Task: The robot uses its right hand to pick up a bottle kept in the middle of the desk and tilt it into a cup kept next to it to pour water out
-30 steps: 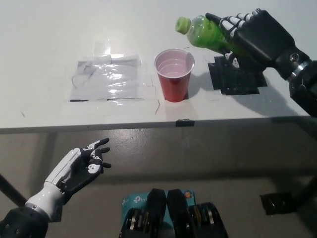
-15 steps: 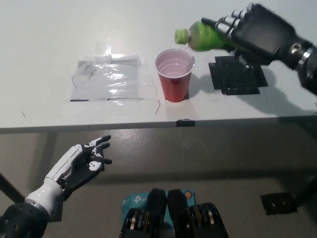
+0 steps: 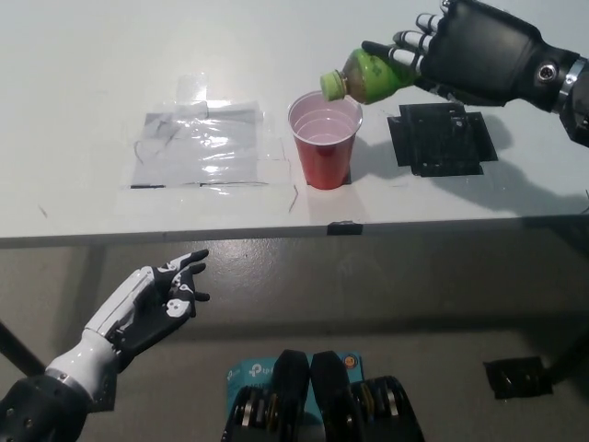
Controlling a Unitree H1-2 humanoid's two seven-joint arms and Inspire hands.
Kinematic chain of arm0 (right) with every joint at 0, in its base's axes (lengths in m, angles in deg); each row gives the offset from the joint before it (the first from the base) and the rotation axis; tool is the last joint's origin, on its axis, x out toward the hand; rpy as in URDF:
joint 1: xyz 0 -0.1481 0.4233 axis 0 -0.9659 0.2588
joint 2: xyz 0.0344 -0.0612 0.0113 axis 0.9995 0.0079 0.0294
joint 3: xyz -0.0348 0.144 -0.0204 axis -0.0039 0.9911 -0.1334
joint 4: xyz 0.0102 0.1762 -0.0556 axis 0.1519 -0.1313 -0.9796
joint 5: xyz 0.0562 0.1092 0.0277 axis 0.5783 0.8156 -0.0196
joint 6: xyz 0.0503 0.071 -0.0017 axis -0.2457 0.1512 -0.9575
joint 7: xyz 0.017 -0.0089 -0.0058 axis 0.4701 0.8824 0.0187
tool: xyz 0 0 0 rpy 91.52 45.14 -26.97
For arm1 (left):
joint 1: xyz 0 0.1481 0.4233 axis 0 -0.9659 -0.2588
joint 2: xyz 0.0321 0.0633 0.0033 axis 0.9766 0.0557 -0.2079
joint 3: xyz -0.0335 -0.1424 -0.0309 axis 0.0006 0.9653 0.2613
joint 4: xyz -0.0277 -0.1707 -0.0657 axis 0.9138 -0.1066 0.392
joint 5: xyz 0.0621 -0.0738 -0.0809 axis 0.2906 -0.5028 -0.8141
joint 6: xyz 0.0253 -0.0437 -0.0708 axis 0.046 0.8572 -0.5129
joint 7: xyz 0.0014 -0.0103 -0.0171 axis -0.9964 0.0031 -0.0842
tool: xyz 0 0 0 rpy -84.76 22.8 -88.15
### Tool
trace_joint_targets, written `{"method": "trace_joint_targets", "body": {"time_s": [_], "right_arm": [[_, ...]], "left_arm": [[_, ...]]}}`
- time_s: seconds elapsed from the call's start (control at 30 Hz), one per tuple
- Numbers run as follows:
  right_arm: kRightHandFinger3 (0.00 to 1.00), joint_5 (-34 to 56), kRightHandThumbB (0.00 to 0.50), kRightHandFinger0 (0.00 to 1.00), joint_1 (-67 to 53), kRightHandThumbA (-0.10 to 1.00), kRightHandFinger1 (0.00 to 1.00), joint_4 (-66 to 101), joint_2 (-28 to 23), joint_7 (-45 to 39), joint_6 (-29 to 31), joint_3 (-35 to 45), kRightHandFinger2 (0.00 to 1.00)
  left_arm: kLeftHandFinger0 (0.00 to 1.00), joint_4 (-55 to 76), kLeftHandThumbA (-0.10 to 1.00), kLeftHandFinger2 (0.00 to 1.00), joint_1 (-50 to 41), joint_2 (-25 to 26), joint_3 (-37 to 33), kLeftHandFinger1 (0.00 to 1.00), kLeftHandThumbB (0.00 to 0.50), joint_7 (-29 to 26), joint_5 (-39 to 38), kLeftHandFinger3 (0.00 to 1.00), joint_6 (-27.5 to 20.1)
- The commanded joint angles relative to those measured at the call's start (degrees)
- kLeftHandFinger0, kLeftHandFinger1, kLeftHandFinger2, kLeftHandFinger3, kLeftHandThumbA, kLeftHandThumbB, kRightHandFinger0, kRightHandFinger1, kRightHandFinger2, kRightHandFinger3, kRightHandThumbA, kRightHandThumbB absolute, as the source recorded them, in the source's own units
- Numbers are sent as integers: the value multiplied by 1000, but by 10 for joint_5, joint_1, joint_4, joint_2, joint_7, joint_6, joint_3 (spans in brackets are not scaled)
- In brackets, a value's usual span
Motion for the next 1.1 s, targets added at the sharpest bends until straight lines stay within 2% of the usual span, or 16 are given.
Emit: {"method": "trace_joint_targets", "body": {"time_s": [0.0, 0.03, 0.13, 0.23, 0.3, 0.47, 0.57, 0.6, 0.63, 0.67, 0.7, 0.73, 0.77, 0.8, 0.83, 1.07], "right_arm": [[142, -8, 242, 0, 59, 101, 11, 15, -16, 35, 0, 7, 284], [270, -1, 242, 0, 67, 124, 4, 16, -13, 26, 0, -4, 295], [328, -12, 281, 0, 67, 141, 0, 23, -12, 24, 0, -6, 245], [286, -11, 272, 0, 70, 98, 0, 18, -8, 24, 0, -7, 187], [196, -4, 246, 0, 71, 75, 0, 15, -8, 19, 0, -7, 183], [95, -4, 251, 0, 57, 74, 0, 9, -5, 35, 0, 15, 182], [81, 7, 213, 0, 48, 100, 8, 13, 0, 14, 0, 30, 270], [188, 40, 204, 0, 31, 79, 18, 19, 11, -6, -16, 55, 280], [132, 69, 188, 0, 12, -37, 3, 23, 23, -12, -32, 80, 273], [122, 80, 183, 0, 3, -49, 9, 26, 29, -23, -38, 93, 290], [45, 97, 163, 0, -11, -86, 35, 36, 40, -43, -51, 114, 353], [57, 114, 170, 0, -22, -83, 58, 43, 51, -59, -60, 134, 396], [128, 123, 175, 0, -28, -70, 65, 49, 57, -74, -68, 146, 408], [251, 164, 212, 0, -46, -88, 79, 62, 77, -97, -93, 180, 412], [316, 185, 224, 0, -54, -100, 63, 67, 87, -105, -103, 197, 362], [345, 262, 127, 0, -99, -100, 0, 85, 155, -136, -155, 292, 154]], "left_arm": [[809, 19, 564, 1000, 12, 15, -2, 991, 115, 8, 1, 1000, 3], [812, 22, 558, 1000, 12, 16, -1, 994, 98, 8, -1, 1000, 5], [819, 21, 565, 1000, 11, 16, -1, 991, 113, 8, 0, 1000, 2], [830, 23, 572, 1000, 10, 17, 1, 1000, 102, 9, -3, 1000, 2], [831, 25, 576, 1000, 9, 18, 1, 1000, 98, 9, -3, 1000, 3], [832, 25, 557, 1000, 4, 16, 2, 992, 94, 5, -1, 1000, 4], [836, 29, 558, 1000, 2, 16, 2, 993, 87, 3, 0, 1000, 8], [839, 29, 555, 1000, 1, 15, 4, 995, 81, 4, -4, 1000, 9], [853, 29, 556, 1000, 1, 16, 3, 1000, 82, 7, -5, 1000, 8], [860, 29, 558, 1000, 1, 16, 3, 1000, 82, 7, -6, 1000, 10], [861, 28, 548, 1000, -1, 15, 4, 1000, 76, 8, -9, 1000, 6], [860, 30, 545, 1000, -3, 14, 4, 1000, 85, 6, -7, 1000, 9], [859, 29, 547, 1000, -3, 14, 4, 1000, 90, 6, -7, 1000, 9], [853, 30, 539, 1000, -4, 11, 4, 1000, 95, 3, -5, 1000, 11], [850, 30, 539, 1000, -4, 9, 3, 1000, 99, 2, -5, 1000, 11], [836, 30, 559, 1000, -14, 9, 3, 991, 102, 1, -2, 1000, 1]]}}
